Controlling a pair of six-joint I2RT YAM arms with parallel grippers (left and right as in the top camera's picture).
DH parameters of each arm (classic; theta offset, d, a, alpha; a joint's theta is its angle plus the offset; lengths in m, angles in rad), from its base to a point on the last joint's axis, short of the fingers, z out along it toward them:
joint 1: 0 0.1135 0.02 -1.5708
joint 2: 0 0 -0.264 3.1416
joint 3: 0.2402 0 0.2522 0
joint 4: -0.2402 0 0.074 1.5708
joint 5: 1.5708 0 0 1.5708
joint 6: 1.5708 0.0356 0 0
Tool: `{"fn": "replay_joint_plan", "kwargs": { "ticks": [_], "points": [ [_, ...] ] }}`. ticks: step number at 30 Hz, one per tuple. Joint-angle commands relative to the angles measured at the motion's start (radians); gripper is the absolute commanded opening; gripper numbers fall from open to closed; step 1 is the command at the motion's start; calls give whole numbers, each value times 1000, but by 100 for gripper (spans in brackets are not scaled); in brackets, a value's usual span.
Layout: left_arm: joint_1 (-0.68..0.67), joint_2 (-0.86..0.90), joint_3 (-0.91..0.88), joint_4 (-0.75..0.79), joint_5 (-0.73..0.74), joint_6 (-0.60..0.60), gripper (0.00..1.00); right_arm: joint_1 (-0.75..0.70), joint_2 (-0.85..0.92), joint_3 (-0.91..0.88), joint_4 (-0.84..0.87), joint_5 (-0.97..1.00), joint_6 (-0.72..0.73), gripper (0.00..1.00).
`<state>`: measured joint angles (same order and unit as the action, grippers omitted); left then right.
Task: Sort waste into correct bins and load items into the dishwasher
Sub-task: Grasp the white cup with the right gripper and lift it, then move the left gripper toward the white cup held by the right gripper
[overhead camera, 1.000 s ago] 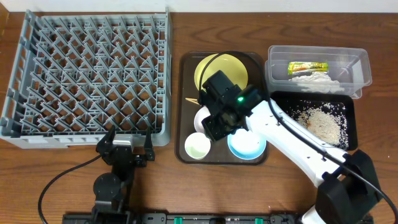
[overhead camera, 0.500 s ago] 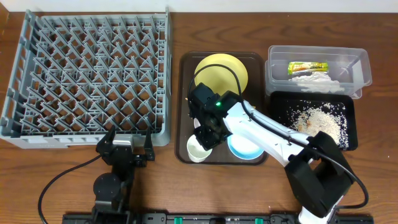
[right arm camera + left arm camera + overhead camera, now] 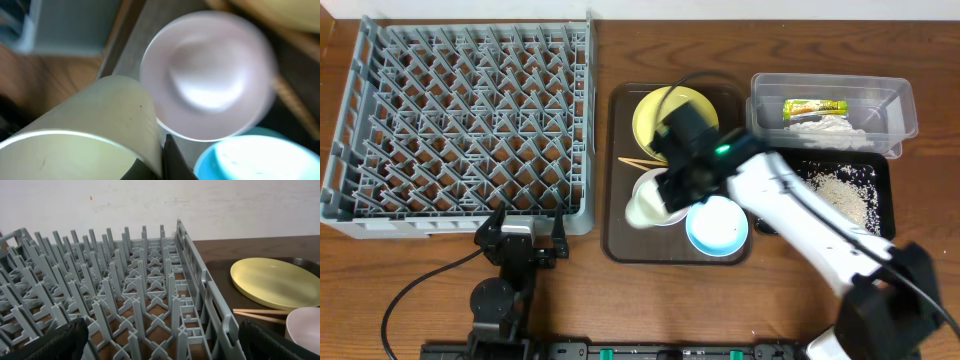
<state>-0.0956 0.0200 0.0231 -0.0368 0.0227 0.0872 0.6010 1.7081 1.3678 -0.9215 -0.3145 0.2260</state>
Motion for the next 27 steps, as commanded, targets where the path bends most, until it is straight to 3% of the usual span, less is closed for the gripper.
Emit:
{"fn": "replay_joint_plan", "kwargs": {
  "ticks": [1, 18, 27],
  "points": [
    [-1, -1, -18, -36, -19, 17, 96, -103, -29, 16, 7, -125, -46, 1],
    [-1, 4, -18, -35, -11, 8, 96, -270, -31, 16, 82, -389, -151, 1],
    [-1, 29, 16, 212, 53, -333, 96, -359, -31, 16, 227, -659, -164, 1]
  ]
}}
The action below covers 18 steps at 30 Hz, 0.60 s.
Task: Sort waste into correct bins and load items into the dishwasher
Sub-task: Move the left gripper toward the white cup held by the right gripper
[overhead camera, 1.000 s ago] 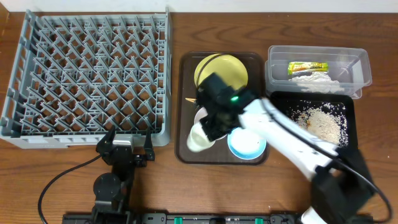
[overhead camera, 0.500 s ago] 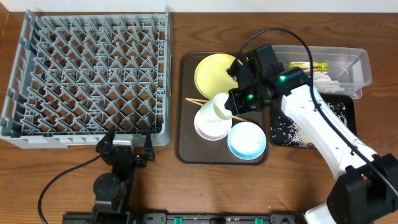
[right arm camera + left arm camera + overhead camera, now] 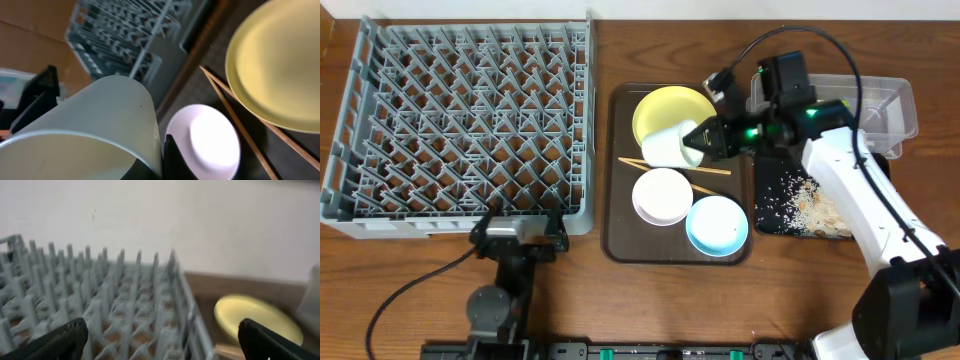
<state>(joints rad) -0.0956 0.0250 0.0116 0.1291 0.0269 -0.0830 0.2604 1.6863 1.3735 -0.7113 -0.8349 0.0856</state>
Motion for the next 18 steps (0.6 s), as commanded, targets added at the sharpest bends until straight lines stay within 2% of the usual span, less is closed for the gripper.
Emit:
{"fn": "replay_joint_plan", "kwargs": {
  "ticks": [1, 5, 11, 12, 15, 17, 18],
  "points": [
    [-1, 44, 47, 45, 64, -182, 96, -18, -9, 11, 20, -143, -23, 1],
    [-1, 204, 156, 45, 147, -189, 96, -18, -9, 11, 23, -143, -23, 1],
    [-1, 599, 401, 45, 340, -194, 96, -18, -9, 11, 40, -144, 3, 1],
    [-1, 736, 483, 45, 422, -223, 96, -19, -9, 11, 50, -159, 8, 1],
    [-1, 890, 562, 85, 549, -274, 96, -32, -9, 11, 57, -173, 11, 1],
    [-2, 971, 579, 192, 623, -343, 96, -45, -9, 11, 53, -173, 11, 1],
    [-2, 1044, 579, 331, 682, -498, 96, -62, -9, 11, 53, -180, 11, 1]
  ]
}}
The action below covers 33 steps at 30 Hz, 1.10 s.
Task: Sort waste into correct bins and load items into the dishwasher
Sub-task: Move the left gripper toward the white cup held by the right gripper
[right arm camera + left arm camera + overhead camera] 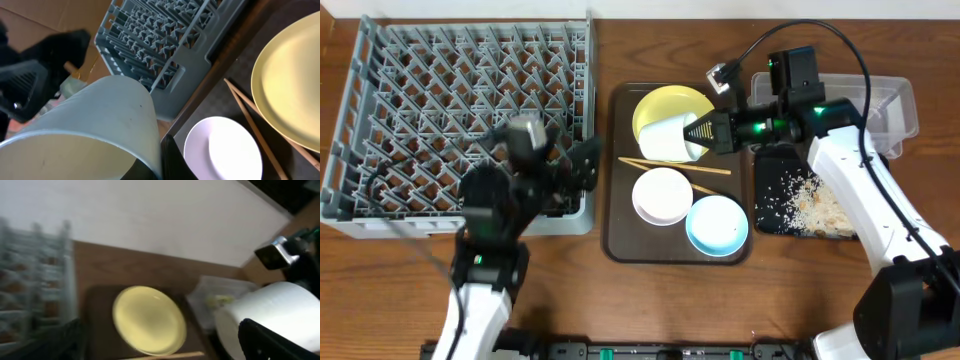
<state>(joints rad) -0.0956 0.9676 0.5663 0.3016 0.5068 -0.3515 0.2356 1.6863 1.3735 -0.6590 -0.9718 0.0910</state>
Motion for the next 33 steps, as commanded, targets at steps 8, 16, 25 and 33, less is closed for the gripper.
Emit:
{"fn": "replay_joint_plan", "kwargs": {
  "ticks": [8, 16, 25, 33],
  "points": [
    [-1, 214, 24, 283, 268, -1092, 96, -115, -9, 10, 5, -55, 8, 1],
    [-1, 216, 24, 283, 475, -1412, 96, -124, -5, 10, 16, -58, 22, 1],
    [0, 221, 24, 285, 666, -1204, 96, -106, 91, 3, 203, -282, 122, 1],
    [55, 339, 24, 349, 850, -1167, 96, -50, 138, 3, 259, -338, 140, 1]
  ]
}}
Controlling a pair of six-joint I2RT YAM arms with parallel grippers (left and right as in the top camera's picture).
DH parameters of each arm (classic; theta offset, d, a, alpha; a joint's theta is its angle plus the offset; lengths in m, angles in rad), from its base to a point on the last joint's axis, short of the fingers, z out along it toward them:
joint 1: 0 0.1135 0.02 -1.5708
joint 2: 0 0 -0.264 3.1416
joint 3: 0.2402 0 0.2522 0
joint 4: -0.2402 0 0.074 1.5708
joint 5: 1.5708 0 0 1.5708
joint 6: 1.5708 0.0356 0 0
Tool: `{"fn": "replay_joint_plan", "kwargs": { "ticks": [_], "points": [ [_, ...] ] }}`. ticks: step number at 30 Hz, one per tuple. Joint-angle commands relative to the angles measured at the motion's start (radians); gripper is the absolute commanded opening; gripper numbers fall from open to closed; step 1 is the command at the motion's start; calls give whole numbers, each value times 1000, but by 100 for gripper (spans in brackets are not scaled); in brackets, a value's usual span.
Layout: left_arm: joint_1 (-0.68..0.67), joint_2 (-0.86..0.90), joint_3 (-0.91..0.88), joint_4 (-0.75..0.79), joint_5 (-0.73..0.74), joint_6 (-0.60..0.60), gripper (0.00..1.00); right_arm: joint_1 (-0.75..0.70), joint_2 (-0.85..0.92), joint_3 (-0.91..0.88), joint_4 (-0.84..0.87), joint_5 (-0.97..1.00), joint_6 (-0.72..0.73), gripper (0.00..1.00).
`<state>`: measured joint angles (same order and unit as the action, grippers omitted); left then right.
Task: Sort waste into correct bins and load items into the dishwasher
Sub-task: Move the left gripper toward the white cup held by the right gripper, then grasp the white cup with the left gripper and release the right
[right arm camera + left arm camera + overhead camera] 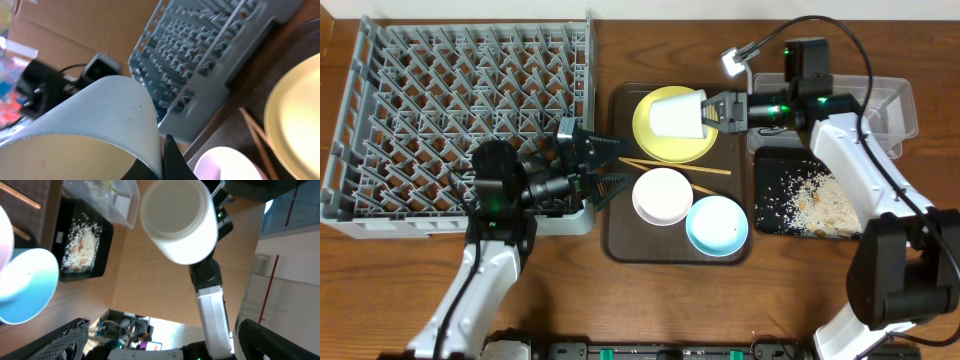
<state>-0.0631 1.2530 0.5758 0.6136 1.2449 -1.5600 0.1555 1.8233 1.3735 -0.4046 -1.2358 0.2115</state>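
Note:
My right gripper (pixel 716 110) is shut on the rim of a white cup (pixel 677 114), held on its side above the yellow plate (pixel 665 140). The cup's base (pixel 179 220) faces my left gripper (pixel 607 166), which is open with fingers spread at the tray's left edge, apart from the cup. In the right wrist view the cup wall (pixel 95 115) fills the left, with one black finger (pixel 173 160) against it. The grey dish rack (pixel 460 110) lies to the left.
The brown tray (pixel 620 240) holds a white bowl (pixel 662 196), a blue bowl (pixel 717 226) and wooden chopsticks (pixel 705 169). On the right are a clear bin (pixel 895 105) with a wrapper and a black tray (pixel 775 215) with scattered rice.
My left gripper has moved from the rack's right edge out over the tray's left edge, facing the cup. The right gripper has shifted the cup a little farther back over the plate.
The right gripper first held the cup over the white bowl while the left arm sat at the table's front. Then the cup was over the yellow plate. Then the left arm stood at the rack's right edge; now its open gripper faces the cup's base.

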Motion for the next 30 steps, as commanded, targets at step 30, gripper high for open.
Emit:
{"fn": "replay_joint_plan", "kwargs": {
  "ticks": [30],
  "points": [
    [27, 174, 47, 362, 158, -76, 96, 241, 9, 2, 87, -22, 73, 1]
  ]
}}
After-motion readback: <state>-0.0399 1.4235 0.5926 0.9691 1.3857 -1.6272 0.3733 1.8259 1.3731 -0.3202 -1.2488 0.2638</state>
